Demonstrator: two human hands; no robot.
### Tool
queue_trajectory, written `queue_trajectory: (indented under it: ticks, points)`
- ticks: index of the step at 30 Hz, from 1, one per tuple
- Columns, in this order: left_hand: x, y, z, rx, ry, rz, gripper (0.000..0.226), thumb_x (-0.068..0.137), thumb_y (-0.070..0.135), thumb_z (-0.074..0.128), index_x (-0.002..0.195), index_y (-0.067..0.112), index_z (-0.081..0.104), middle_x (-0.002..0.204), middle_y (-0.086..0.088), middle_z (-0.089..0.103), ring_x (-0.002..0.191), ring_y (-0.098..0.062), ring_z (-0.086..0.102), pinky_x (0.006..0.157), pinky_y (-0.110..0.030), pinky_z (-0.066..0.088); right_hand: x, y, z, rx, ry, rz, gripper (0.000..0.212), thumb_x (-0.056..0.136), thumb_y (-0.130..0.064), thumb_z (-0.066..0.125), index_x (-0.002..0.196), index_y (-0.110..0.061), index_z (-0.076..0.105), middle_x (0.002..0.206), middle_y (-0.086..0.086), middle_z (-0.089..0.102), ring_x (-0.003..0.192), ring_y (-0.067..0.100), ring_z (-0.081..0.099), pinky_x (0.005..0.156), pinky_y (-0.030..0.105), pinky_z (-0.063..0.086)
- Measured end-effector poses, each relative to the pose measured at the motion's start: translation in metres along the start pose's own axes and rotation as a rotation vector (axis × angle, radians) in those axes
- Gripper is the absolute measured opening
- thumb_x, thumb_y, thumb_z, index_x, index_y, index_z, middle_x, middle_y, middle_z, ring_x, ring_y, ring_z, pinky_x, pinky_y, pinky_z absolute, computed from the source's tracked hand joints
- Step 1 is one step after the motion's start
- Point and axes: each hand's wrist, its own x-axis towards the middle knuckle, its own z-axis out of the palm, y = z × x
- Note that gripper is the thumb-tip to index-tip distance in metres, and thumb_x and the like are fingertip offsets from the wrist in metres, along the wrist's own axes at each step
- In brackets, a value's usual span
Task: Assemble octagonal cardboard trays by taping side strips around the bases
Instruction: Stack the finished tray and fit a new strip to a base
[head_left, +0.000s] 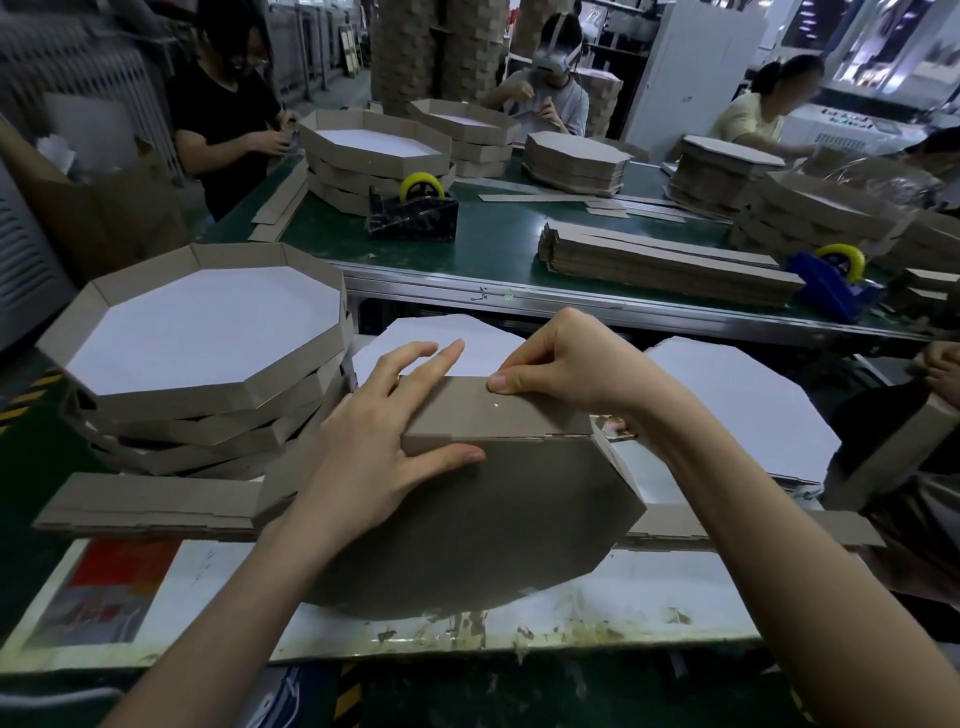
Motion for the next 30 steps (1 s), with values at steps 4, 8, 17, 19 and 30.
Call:
queue_trajectory:
  ticks: [4, 8, 17, 19, 30]
  points:
    - [0.000, -0.002, -0.001, -0.027, 0.007, 0.009, 0.082, 0.073, 0.080, 0.050, 0.143, 0.058, 0.014, 0.147, 0.028, 0.021, 0.113, 0.012, 0.030, 0.077, -0.019, 0.035, 0.001, 0.003, -0.008, -0.006, 0.042, -0.007, 0.011, 0.084, -0.039, 0.075, 0.086, -0.030, 0.081, 0.073, -0.012, 0.075, 0.066, 0.006, 0.063, 0.066, 0.033, 0.054]
    - [0.000, -0.003, -0.001, -0.059, 0.030, -0.021, 0.094, 0.072, 0.076, 0.056, 0.148, 0.052, 0.007, 0.152, 0.023, 0.013, 0.117, 0.009, 0.026, 0.081, -0.027, 0.039, 0.002, 0.004, -0.003, 0.034, -0.018, 0.021, 0.010, 0.083, -0.040, 0.076, 0.082, -0.031, 0.080, 0.071, -0.017, 0.074, 0.065, 0.003, 0.064, 0.063, 0.025, 0.052]
    - [0.000, -0.004, -0.001, -0.019, 0.021, -0.013, 0.090, 0.075, 0.076, 0.055, 0.149, 0.049, 0.011, 0.148, 0.026, 0.016, 0.122, -0.002, 0.034, 0.080, -0.028, 0.039, 0.003, -0.002, 0.004, 0.046, -0.052, 0.008, 0.014, 0.084, -0.036, 0.076, 0.087, -0.024, 0.082, 0.073, -0.017, 0.074, 0.063, -0.004, 0.061, 0.057, 0.017, 0.049]
    - [0.000, -0.004, -0.003, -0.010, 0.008, -0.011, 0.087, 0.074, 0.076, 0.053, 0.147, 0.054, 0.010, 0.147, 0.026, 0.018, 0.118, -0.003, 0.038, 0.077, -0.025, 0.039, 0.003, -0.005, 0.005, 0.051, -0.051, -0.009, 0.013, 0.085, -0.035, 0.075, 0.087, -0.023, 0.082, 0.072, -0.018, 0.073, 0.063, -0.004, 0.061, 0.054, 0.013, 0.047]
    - [-0.002, -0.008, -0.006, 0.007, -0.015, -0.001, 0.062, 0.081, 0.072, 0.045, 0.139, 0.060, 0.029, 0.139, 0.022, 0.036, 0.113, -0.003, 0.044, 0.078, -0.032, 0.047, 0.008, -0.005, 0.015, 0.046, -0.058, -0.034, 0.022, 0.087, -0.032, 0.073, 0.090, -0.012, 0.081, 0.080, 0.012, 0.075, 0.066, 0.012, 0.054, 0.062, 0.033, 0.048]
